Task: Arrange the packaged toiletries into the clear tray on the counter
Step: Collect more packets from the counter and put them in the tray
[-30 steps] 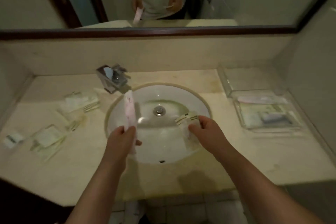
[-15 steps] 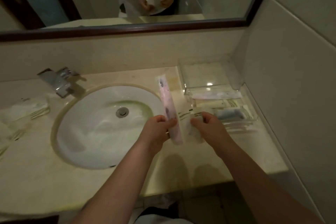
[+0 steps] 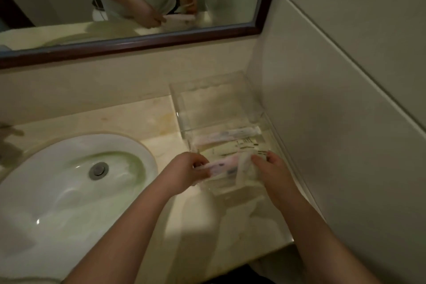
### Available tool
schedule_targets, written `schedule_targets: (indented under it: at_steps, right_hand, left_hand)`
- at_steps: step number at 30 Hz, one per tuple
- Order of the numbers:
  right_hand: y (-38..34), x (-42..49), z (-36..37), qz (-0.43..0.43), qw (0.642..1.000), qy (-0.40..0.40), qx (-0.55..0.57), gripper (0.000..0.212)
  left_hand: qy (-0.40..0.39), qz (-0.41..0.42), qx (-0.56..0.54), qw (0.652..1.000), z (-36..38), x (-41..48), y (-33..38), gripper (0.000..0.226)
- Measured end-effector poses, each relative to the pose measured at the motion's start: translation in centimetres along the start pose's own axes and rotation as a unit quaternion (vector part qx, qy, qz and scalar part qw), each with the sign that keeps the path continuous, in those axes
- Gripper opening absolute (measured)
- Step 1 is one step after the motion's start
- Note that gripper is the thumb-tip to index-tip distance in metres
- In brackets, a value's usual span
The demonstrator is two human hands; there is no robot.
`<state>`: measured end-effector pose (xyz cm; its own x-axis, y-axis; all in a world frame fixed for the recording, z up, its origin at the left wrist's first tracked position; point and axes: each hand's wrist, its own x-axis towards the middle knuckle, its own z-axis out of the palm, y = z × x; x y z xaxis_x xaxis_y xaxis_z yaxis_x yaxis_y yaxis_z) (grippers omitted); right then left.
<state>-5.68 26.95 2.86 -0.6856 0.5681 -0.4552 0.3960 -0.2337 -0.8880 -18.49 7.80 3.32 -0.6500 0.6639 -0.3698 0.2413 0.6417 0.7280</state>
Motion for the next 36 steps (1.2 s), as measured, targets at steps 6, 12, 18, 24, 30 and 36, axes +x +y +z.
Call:
schedule_targets:
  at_steps: [6,12,18,24,30,36]
  right_hand:
    - [-0.4,4.1,-2.1,0.023,0.999,0.042,0.013,0.011]
    - [-0.6,5.2,-1.7,-0.009,1.000,0.012,0.021,0.011]
    - [-0.2,5.9,-3.1,0.009,0.988,0.079,0.133,0.018]
    - [0.7,5.1,-3.6,0.067,0.997,0.025,0.028,0.020]
    - [0.6,3.0,-2.1,0.134,0.989,-0.061,0.011,0.019]
    - [0.0,2.7,-1.9,0.164,0.974,-0.105,0.118,0.023]
  left_hand:
    - [-0.017,-0.025,-0.038,0.999,0.6,2.9,2.1,0.019]
    - [-0.135,-0.005,0.013,0.991,1.5,5.4,5.4,0.028]
    - [-0.061,-0.065,-0.203,0.975,2.5,7.3,6.2,0.015]
    - [0.054,-0.179,-0.504,0.843,3.5,8.2,5.6,0.016]
    - [0.168,-0.201,-0.689,0.676,3.5,9.1,5.4,0.026]
    - [0.217,-0.170,-0.740,0.614,3.2,8.9,5.5,0.035]
